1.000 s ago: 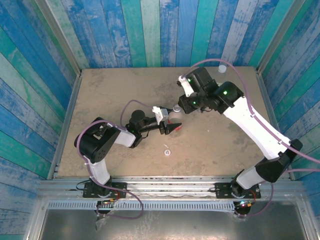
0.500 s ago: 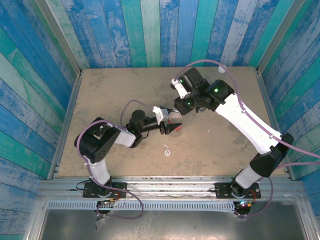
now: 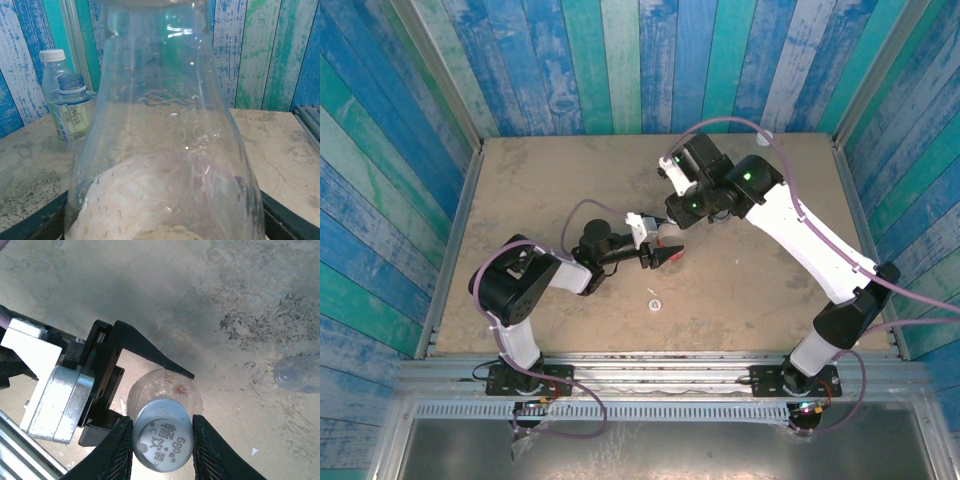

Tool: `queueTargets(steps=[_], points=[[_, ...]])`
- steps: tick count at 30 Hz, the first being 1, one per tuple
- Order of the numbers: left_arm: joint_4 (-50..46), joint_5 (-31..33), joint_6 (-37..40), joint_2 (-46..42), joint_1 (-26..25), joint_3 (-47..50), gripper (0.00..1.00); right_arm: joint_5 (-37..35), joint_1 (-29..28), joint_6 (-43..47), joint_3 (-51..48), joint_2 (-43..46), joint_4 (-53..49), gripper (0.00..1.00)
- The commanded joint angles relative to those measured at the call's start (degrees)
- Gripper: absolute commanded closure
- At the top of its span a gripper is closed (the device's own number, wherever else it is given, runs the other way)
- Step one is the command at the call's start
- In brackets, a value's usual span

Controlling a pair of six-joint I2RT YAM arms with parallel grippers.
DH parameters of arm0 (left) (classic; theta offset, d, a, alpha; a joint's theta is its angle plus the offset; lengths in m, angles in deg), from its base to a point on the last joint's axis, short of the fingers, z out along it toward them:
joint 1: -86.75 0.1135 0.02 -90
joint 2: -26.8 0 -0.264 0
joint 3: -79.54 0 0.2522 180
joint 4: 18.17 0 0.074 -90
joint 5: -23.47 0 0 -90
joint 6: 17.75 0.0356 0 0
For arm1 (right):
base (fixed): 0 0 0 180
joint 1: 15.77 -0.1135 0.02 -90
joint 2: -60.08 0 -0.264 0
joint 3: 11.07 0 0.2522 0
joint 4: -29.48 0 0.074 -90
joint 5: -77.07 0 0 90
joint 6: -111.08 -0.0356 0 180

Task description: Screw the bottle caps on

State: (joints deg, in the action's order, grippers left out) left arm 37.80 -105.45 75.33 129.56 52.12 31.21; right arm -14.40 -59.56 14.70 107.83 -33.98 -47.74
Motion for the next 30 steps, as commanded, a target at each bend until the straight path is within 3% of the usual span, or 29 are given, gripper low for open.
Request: queueTargets(steps=[1,30], points=[[-6.95,0.71,1.56,0.09,-0.24,0.38,0.29,0.25,-0.59,0.58,1.79,-0.87,-3.21,0.67],[-8.13,0.86,2.79,-0.63,-0.26,0.82,0.28,-1.16,0.21,-5.1,4.98,-5.4,-7.73,0.66]])
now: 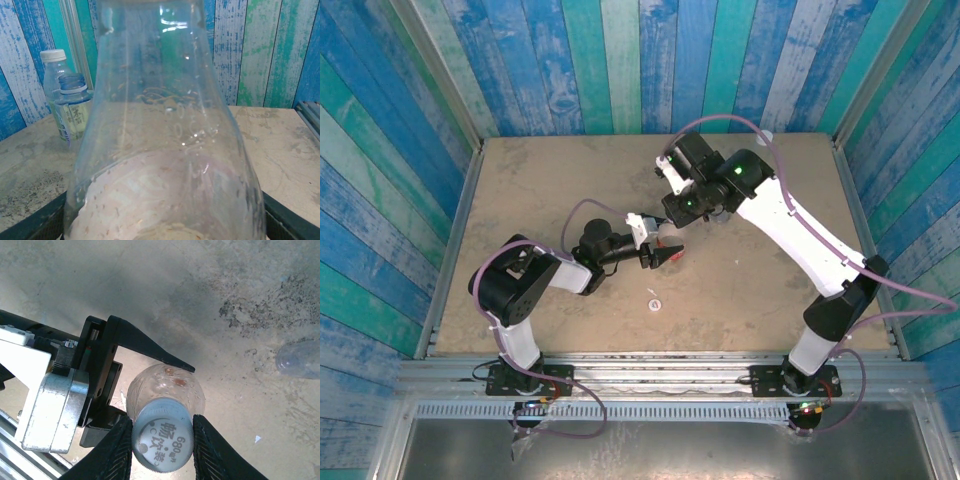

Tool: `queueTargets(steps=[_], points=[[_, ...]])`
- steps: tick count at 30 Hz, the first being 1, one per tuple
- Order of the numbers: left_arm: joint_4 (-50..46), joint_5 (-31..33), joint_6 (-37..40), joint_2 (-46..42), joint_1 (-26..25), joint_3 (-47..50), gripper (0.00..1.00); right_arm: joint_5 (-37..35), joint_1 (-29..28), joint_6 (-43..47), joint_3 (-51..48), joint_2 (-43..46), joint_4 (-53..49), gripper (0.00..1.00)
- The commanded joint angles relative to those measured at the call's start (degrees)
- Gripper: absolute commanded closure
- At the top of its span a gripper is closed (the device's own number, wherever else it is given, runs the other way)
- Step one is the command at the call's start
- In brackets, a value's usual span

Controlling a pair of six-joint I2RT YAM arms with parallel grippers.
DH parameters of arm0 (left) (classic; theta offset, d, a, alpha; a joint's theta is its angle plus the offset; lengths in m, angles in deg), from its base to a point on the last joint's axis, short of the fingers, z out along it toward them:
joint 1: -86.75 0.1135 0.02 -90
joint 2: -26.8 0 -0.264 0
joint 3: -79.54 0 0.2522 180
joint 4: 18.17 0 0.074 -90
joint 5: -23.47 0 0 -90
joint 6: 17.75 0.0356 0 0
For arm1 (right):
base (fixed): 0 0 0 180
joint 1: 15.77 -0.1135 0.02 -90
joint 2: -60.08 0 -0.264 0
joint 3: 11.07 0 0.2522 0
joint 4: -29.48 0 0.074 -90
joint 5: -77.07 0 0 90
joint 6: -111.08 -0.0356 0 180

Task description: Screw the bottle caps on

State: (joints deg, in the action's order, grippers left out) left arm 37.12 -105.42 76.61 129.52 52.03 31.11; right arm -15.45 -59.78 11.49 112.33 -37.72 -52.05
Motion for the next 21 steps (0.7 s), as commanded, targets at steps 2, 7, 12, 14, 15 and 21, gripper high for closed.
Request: queueTargets(steps=[2,7,12,14,15,21], points=[[-7.53,0.8,1.52,-0.59,-0.17,0.93,0.29,0.06,0.52,-2.27,0.7,-1.68,-3.49,0.66],[-7.53,0.82,1.58,-0.59,-0.17,0.93,0.29,0.06,0.59,-2.28,1.44,-2.2,-3.82,0.65],[-7.62,0.84,1.57,-0.54,-0.17,0.93,0.29,0.19,0.59,-2.19,2.03,-2.07,-3.95,0.6],[-7.71,0.88,1.49,-0.52,-0.22,0.93,0.29,0.23,0.59,-2.07,2.08,-2.02,-3.91,0.6],[-7.71,0.84,1.53,-0.53,-0.18,0.92,0.29,0.32,0.58,-1.95,2.24,-2.03,-3.95,0.6],[-7.76,0.99,1.43,-0.17,-0.13,0.66,0.28,0.77,0.55,-1.67,2.44,-1.38,-3.54,0.55]])
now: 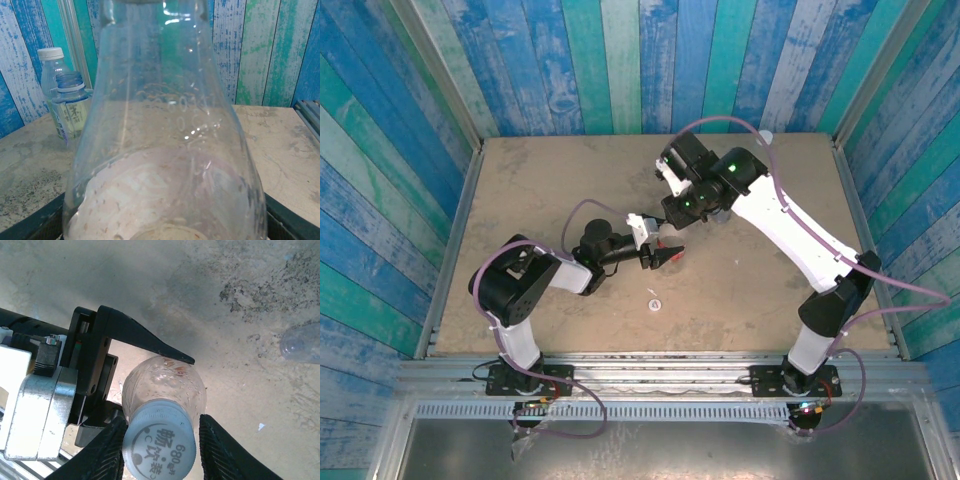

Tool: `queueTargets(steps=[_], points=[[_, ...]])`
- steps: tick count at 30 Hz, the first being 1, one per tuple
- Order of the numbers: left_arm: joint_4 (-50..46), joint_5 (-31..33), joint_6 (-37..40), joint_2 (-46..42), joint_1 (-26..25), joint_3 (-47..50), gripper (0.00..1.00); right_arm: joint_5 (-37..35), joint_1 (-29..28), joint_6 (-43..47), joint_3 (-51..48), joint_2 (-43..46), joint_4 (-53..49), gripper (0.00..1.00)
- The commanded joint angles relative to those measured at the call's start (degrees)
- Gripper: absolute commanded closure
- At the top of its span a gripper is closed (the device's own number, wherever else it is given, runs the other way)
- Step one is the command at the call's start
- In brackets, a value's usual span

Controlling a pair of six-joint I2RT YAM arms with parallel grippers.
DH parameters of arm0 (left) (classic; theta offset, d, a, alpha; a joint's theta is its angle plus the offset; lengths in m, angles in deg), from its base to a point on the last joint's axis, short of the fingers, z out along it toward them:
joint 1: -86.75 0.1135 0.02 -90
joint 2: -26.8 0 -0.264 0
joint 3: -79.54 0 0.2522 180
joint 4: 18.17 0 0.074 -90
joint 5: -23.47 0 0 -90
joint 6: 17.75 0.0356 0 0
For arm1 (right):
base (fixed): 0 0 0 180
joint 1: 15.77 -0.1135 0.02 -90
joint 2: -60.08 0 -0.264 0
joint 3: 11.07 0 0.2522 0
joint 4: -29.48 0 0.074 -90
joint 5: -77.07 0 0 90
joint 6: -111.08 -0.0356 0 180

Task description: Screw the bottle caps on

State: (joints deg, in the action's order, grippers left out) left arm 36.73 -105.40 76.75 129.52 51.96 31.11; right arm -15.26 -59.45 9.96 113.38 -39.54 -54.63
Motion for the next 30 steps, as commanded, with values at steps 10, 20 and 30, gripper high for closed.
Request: queueTargets(steps=[10,20,30], points=[[-7.22,0.92,1.22,-0.1,-0.11,0.57,0.28,1.09,0.16,-0.18,1.07,2.84,1.7,0.32],[-7.12,0.92,1.17,0.18,-0.11,0.57,0.28,-2.93,0.58,-2.31,-1.54,6.75,6.02,0.36],[-6.99,0.99,1.13,0.32,-0.15,0.57,0.28,-2.08,1.76,-2.77,-5.36,7.99,6.63,0.5]])
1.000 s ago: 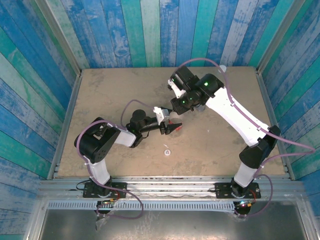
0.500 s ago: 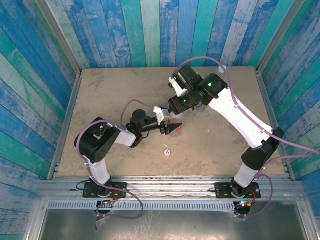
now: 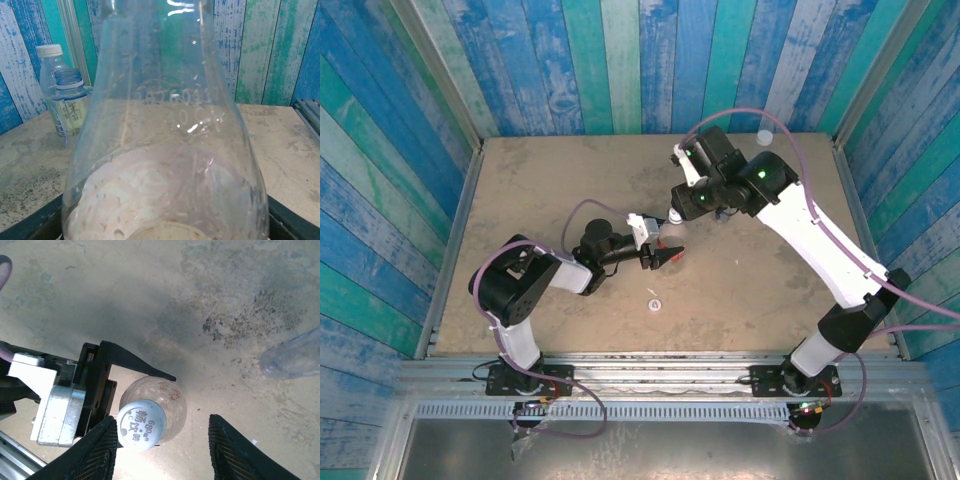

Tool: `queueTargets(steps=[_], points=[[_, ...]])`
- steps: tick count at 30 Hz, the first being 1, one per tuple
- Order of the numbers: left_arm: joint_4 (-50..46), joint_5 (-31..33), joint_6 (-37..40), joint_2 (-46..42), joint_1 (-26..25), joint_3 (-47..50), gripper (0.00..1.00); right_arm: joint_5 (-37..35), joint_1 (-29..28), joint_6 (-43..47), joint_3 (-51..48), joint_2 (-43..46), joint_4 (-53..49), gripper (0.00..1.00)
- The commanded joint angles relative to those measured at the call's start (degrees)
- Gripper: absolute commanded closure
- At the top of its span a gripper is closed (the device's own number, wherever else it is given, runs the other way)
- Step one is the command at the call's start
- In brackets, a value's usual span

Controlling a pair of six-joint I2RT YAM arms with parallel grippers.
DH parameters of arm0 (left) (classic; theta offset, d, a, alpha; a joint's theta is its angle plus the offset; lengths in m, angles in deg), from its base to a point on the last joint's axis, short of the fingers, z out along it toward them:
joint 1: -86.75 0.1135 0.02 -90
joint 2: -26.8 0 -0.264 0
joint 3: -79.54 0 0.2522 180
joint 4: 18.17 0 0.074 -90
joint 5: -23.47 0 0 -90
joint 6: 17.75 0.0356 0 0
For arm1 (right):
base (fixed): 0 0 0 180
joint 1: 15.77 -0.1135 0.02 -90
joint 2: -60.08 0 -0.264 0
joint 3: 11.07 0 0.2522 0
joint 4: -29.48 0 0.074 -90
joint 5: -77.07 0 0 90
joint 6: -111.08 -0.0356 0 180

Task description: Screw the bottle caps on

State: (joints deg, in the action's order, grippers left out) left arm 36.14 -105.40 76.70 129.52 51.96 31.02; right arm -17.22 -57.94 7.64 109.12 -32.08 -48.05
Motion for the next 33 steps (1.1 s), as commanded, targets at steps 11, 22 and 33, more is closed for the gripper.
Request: queueTargets(steps=[11,22,33], points=[[-6.56,0.98,1.07,0.47,-0.11,0.57,0.28,-0.15,0.73,-0.11,-4.16,0.62,0.0,0.56],[-6.74,0.94,1.07,0.38,-0.11,0.64,0.28,0.7,0.97,-0.84,-4.78,0.96,-0.04,0.61],[-6.57,0.88,0.96,0.54,-0.09,0.71,0.28,2.64,1.44,-2.3,-6.89,2.26,0.73,0.7]])
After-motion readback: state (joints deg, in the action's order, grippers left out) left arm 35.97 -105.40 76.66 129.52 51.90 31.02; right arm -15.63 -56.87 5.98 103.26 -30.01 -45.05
